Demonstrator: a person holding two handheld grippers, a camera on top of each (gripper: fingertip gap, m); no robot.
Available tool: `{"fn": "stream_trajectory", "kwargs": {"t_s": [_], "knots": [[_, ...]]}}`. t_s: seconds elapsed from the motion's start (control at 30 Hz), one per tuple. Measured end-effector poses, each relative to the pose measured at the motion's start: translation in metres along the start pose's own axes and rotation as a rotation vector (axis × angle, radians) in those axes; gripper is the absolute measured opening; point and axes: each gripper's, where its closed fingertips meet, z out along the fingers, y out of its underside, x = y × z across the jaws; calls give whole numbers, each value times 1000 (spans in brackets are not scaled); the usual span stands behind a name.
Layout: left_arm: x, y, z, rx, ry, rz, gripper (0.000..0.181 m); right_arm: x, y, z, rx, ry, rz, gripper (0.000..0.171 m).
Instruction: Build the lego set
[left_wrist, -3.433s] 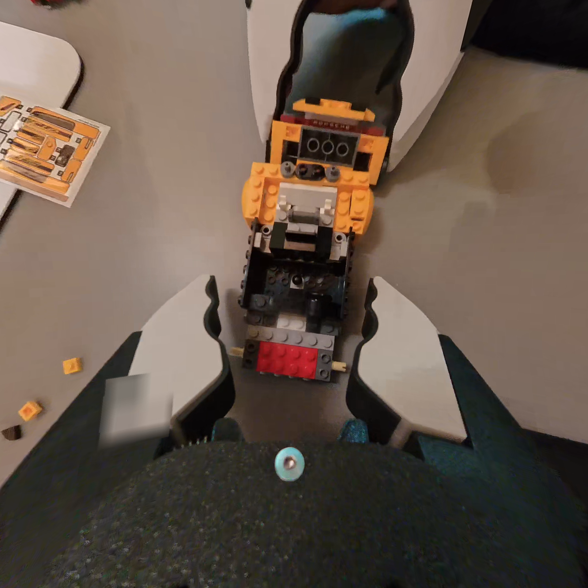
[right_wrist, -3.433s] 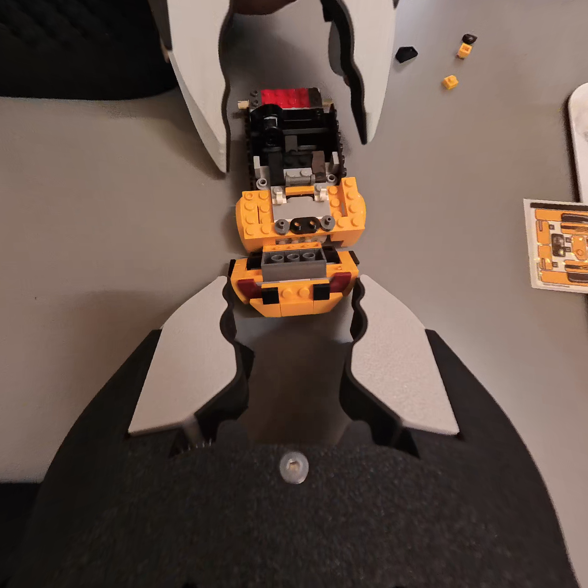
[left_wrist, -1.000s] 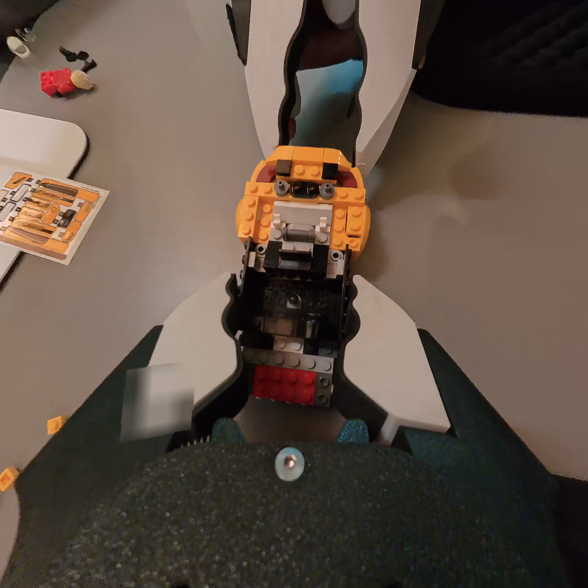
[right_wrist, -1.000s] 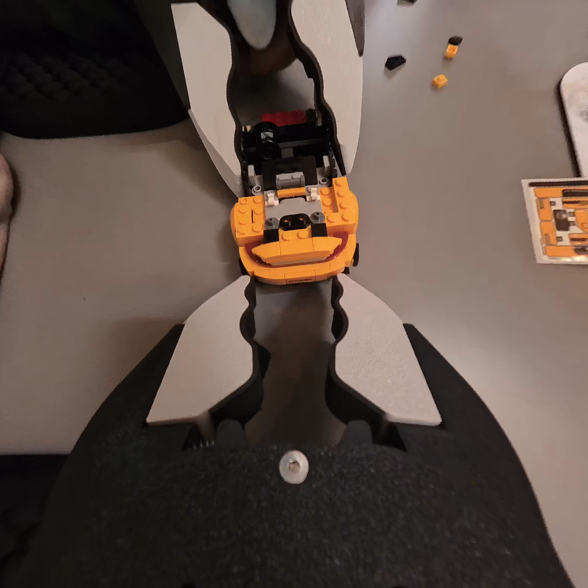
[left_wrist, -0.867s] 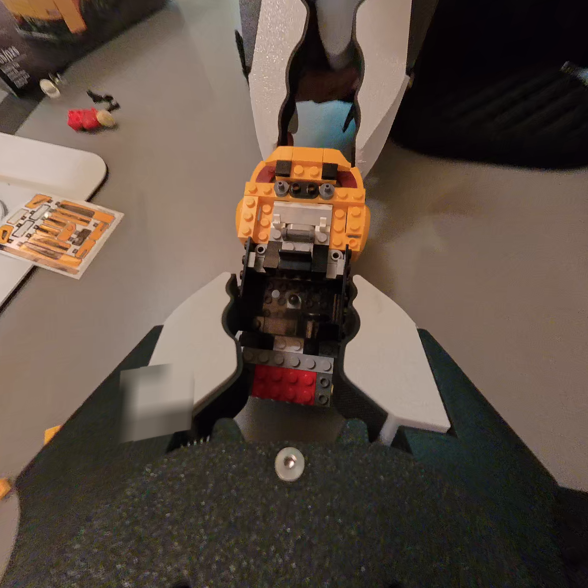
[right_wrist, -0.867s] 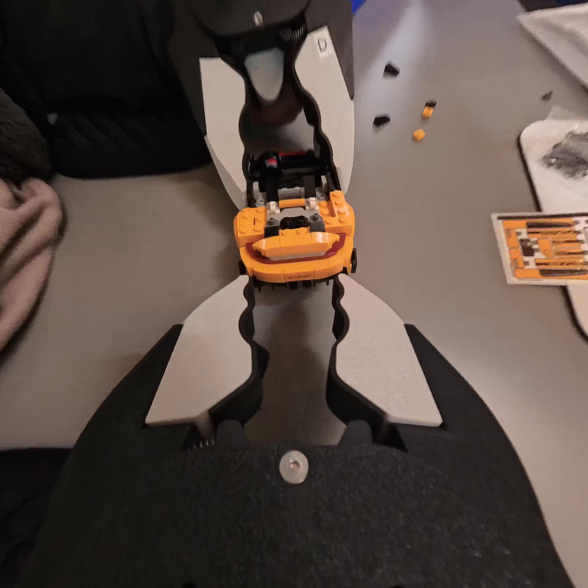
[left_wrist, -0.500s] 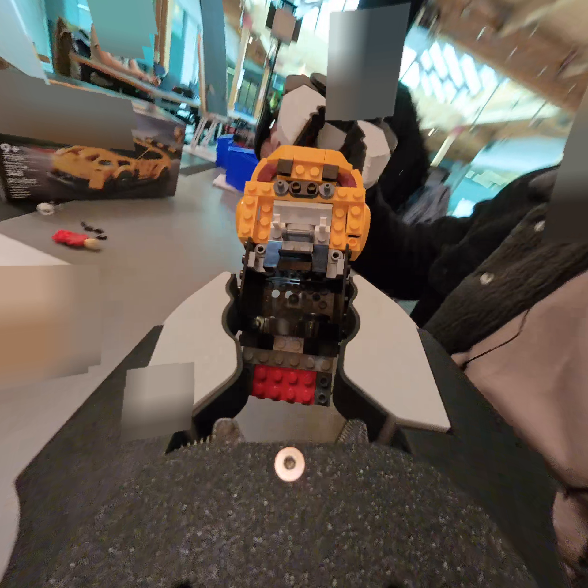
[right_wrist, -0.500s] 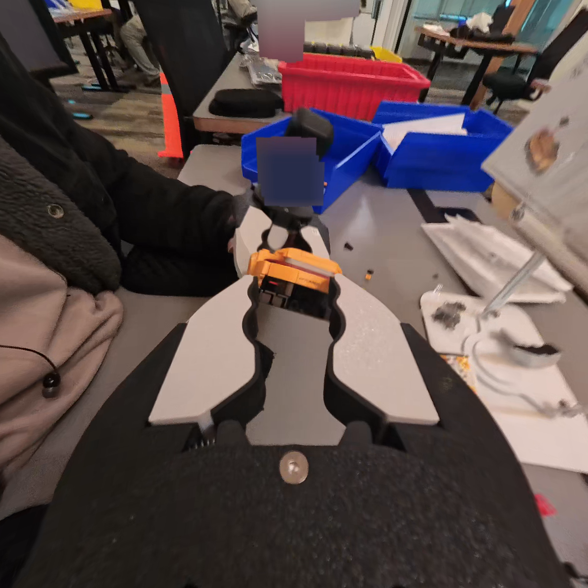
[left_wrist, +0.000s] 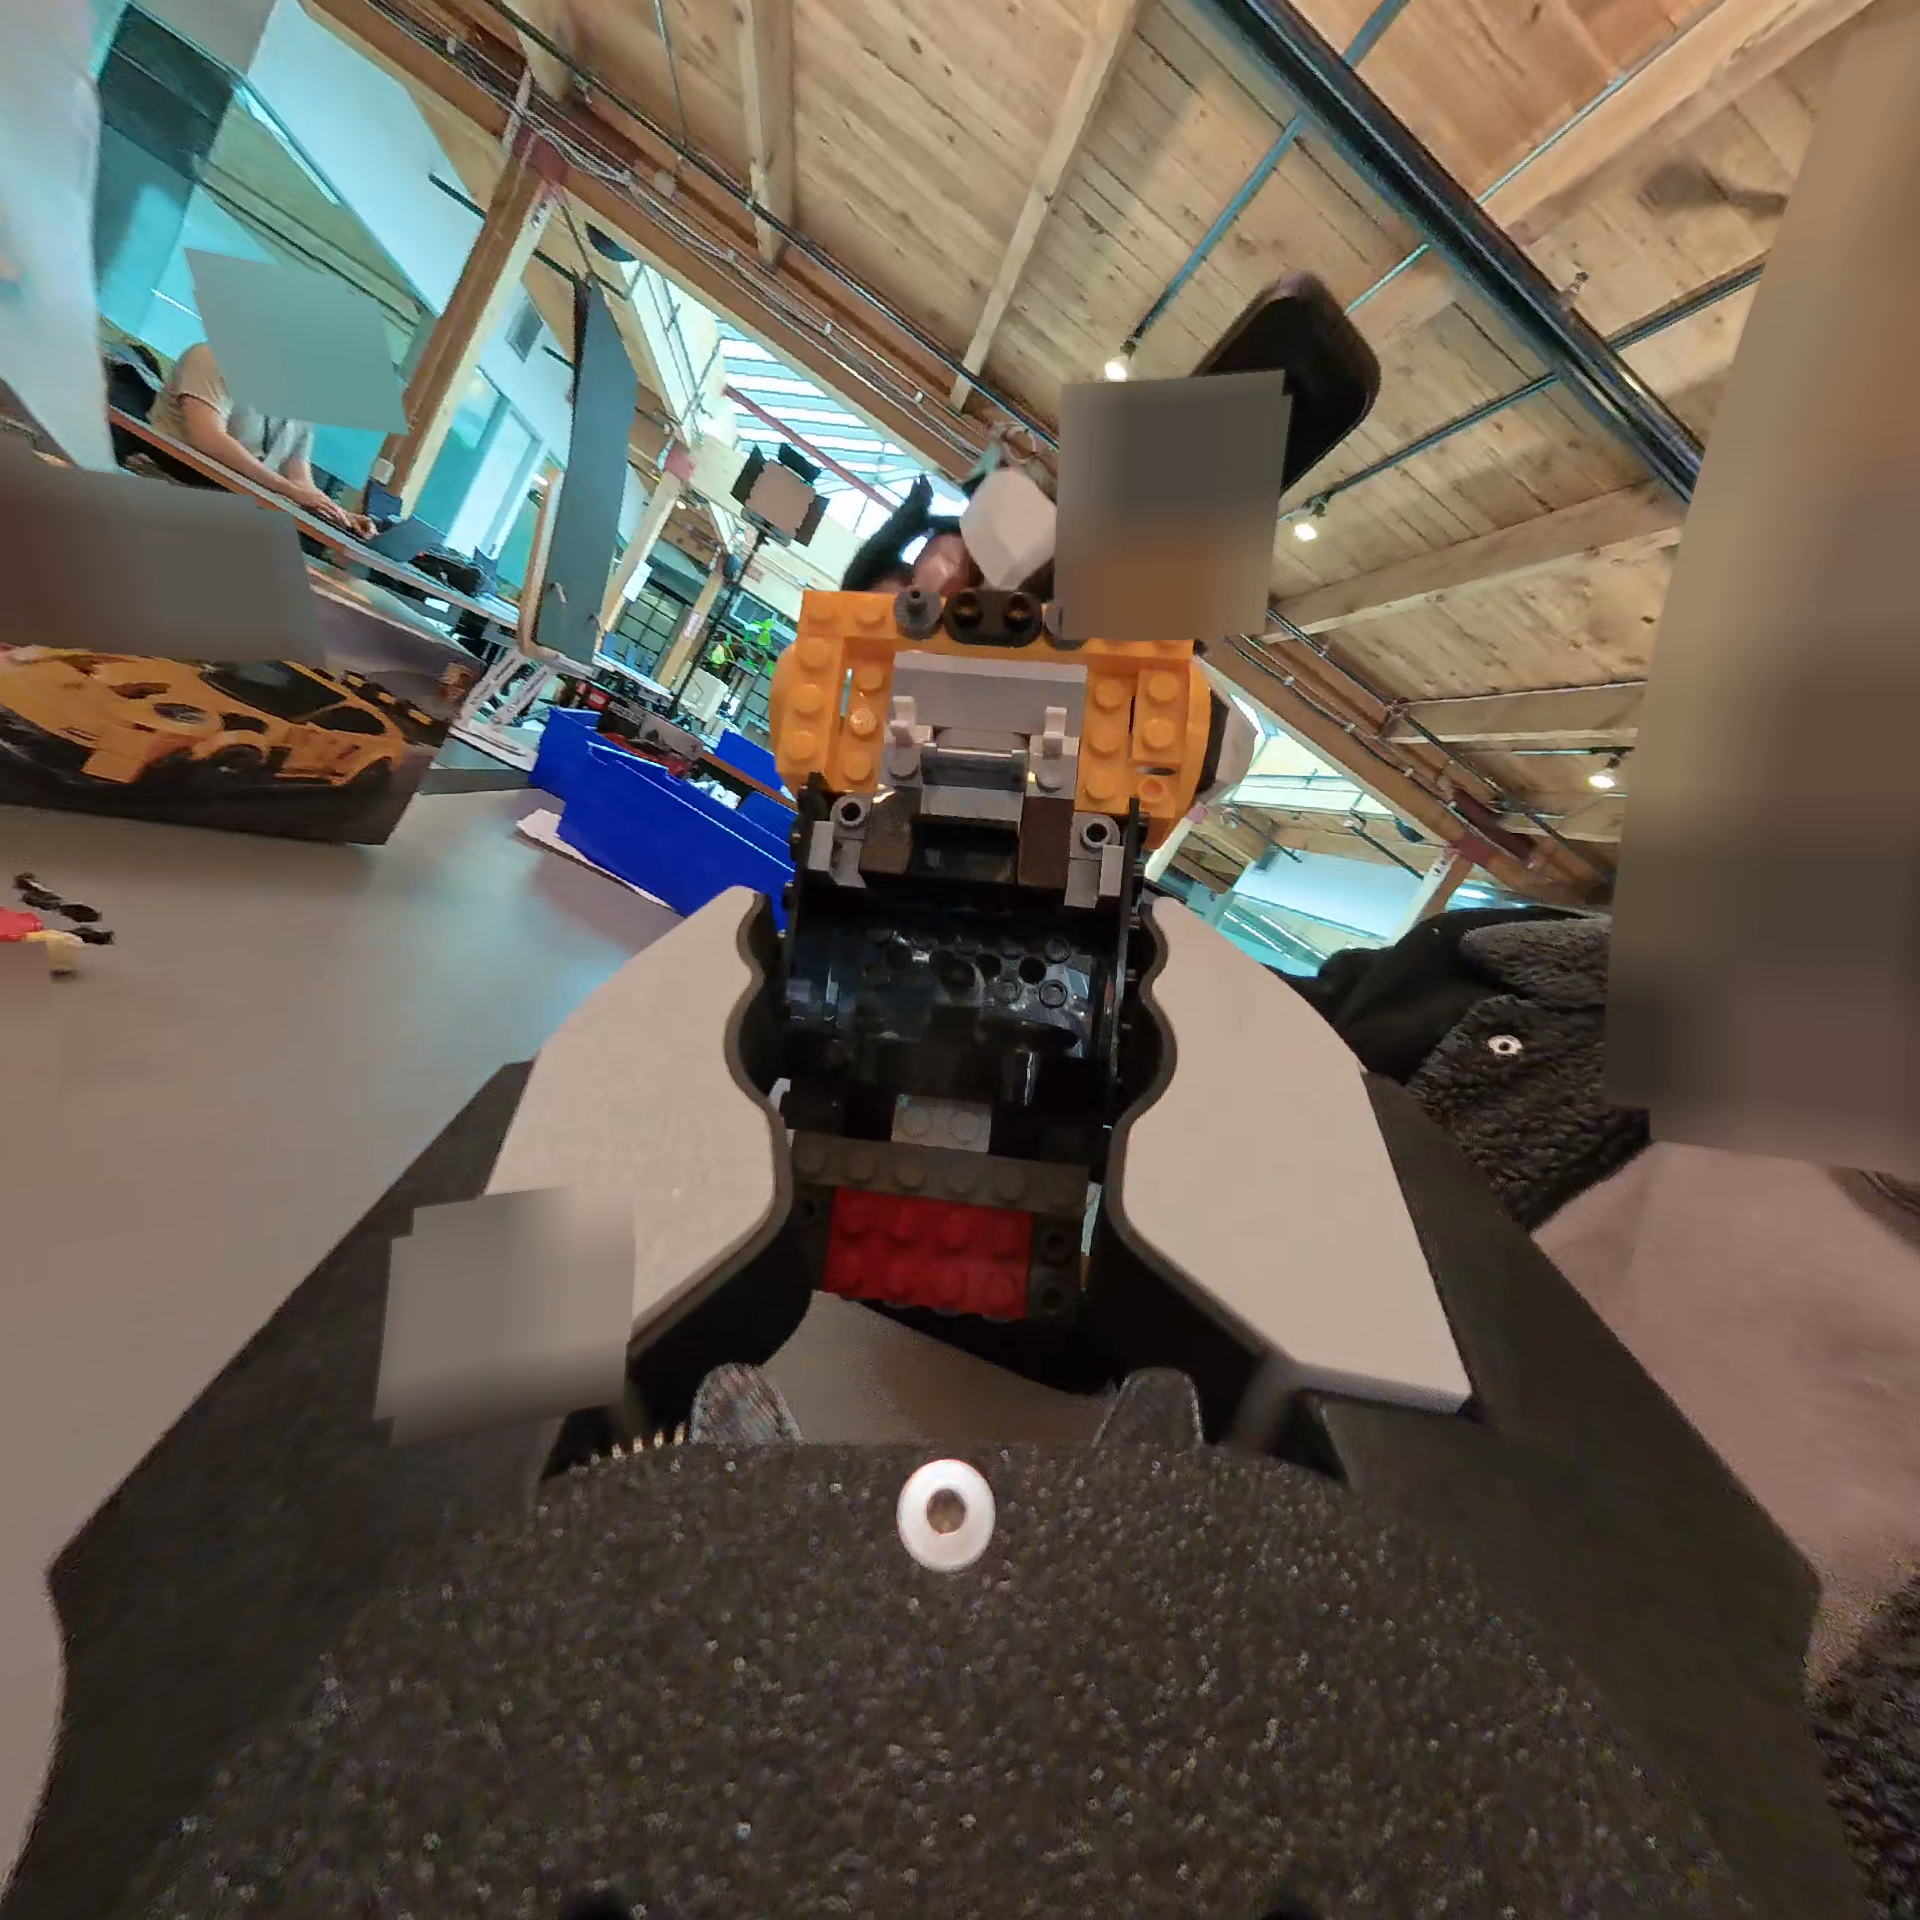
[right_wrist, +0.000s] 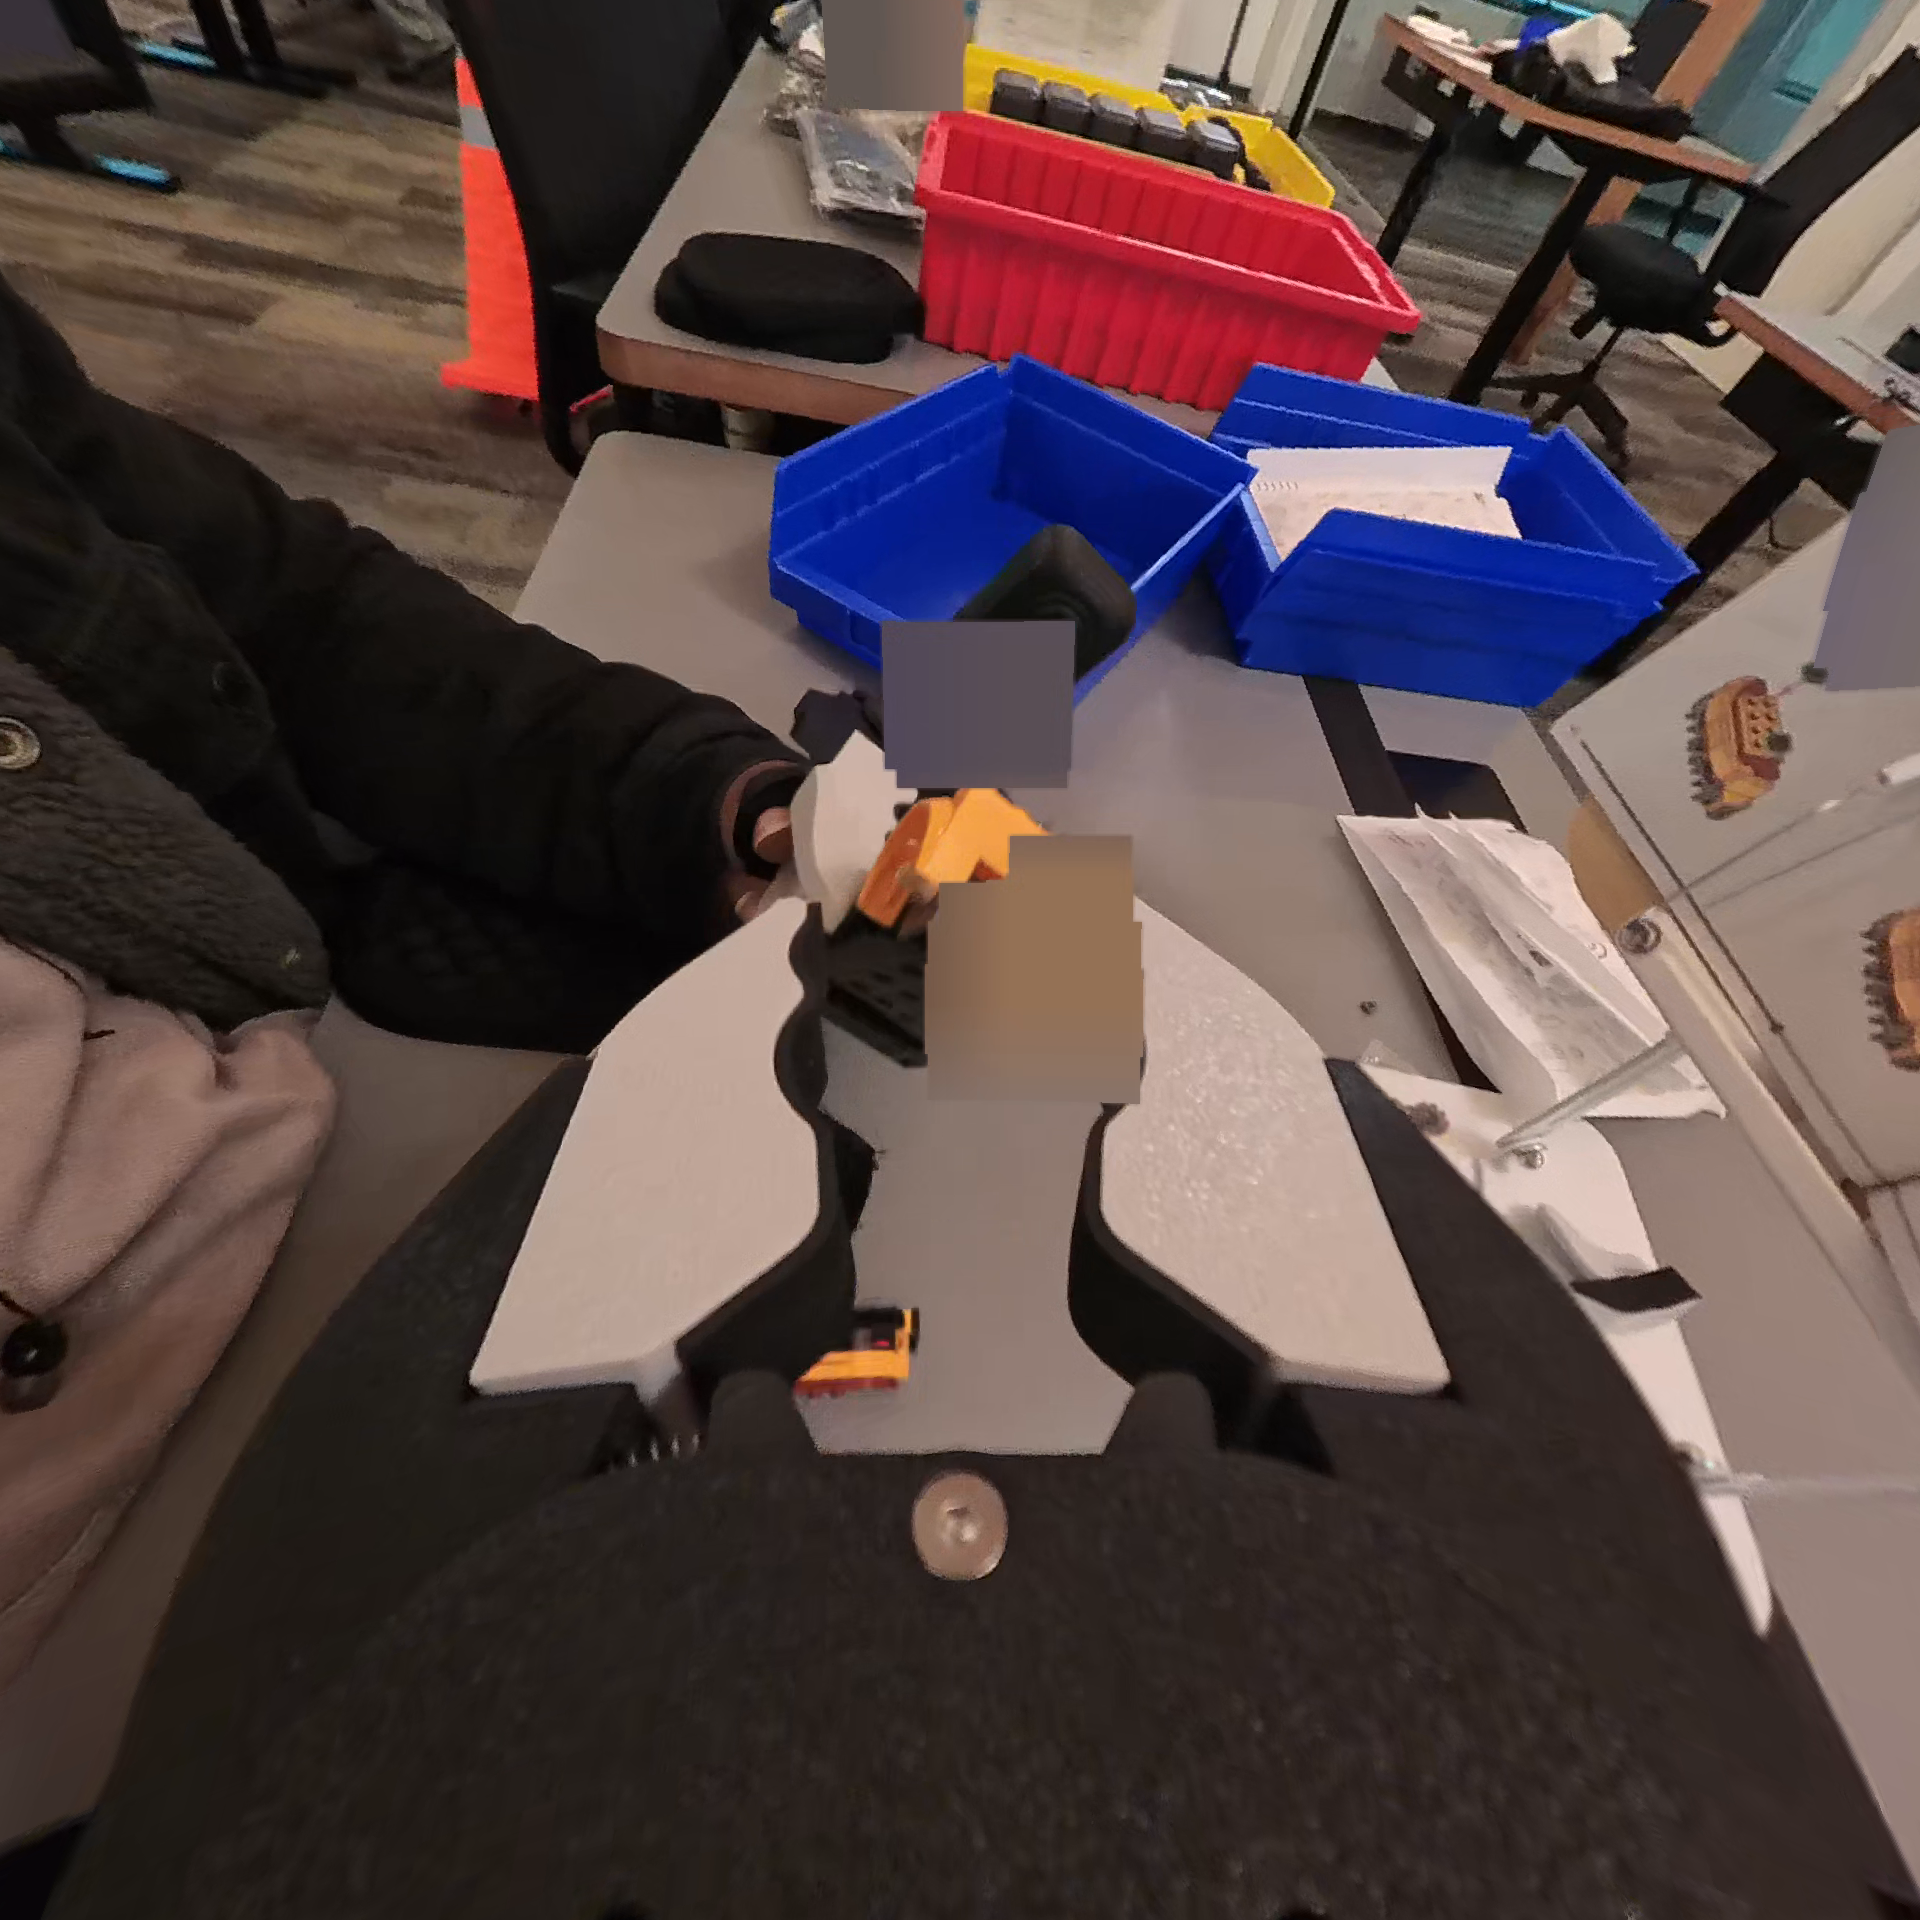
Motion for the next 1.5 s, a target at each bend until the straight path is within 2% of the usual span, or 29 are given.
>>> {"fn": "stream_trajectory", "kwargs": {"t_s": [0.37,0.5,0.83,0.97,1.1,1.27,1.37,1.5], "knots": [[-12,11,0,-67,-68,33,64,22,22,-42,52,171,75,45],[-23,20,0,-111,-111,42,64,14,24,-34,104,181,72,45],[-43,37,-5,-212,-213,75,65,8,53,-22,93,182,125,44],[-63,52,-18,-401,-364,214,64,12,63,-23,88,225,144,43],[-83,73,-51,-729,-520,361,64,16,80,-32,71,267,173,42],[-96,92,-83,-1003,-610,484,64,26,125,-58,12,365,257,40],[-103,104,-94,-1109,-631,517,64,33,160,-84,-45,457,320,39],[-107,114,-99,-1161,-626,520,65,39,209,-129,-150,578,394,38]]}}
